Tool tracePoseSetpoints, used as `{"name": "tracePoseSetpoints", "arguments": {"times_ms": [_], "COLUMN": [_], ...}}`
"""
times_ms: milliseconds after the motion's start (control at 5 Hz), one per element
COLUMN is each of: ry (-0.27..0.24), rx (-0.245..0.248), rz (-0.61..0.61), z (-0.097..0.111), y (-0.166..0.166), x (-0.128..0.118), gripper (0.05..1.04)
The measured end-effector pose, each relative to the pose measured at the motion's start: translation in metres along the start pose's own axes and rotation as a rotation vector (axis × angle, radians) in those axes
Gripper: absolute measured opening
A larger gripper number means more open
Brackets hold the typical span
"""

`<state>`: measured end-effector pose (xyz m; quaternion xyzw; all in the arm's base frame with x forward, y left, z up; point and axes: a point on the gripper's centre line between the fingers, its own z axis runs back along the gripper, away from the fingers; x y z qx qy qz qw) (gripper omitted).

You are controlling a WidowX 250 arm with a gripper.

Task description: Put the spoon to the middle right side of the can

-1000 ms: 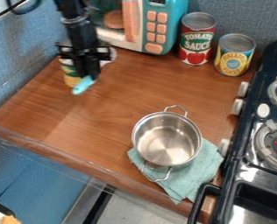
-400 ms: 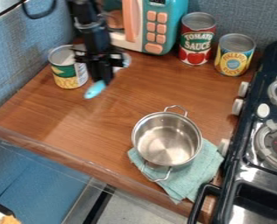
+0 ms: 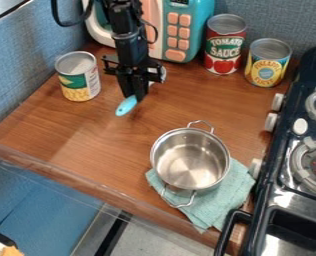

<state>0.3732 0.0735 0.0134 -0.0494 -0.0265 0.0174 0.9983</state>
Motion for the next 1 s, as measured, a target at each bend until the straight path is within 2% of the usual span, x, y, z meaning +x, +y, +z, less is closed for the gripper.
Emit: {"name": "tracePoseSetpoints", "arguments": {"times_ms": [400,600,800,1000], "ry": [0.018,0.017,-0.044,-0.068], "rx": [0.012,0.039,0.089,0.114], "rz": [-0.004,-0.017,-0.027,-0.026], "z": [-0.007,-0.001,0.037,0.056], "y": [-0.004,-0.010,-0.019,-0.024], "x": [-0.001,-0.004,-0.005,-0.007], "gripper": [0.863,1.007,1.002,1.000]}}
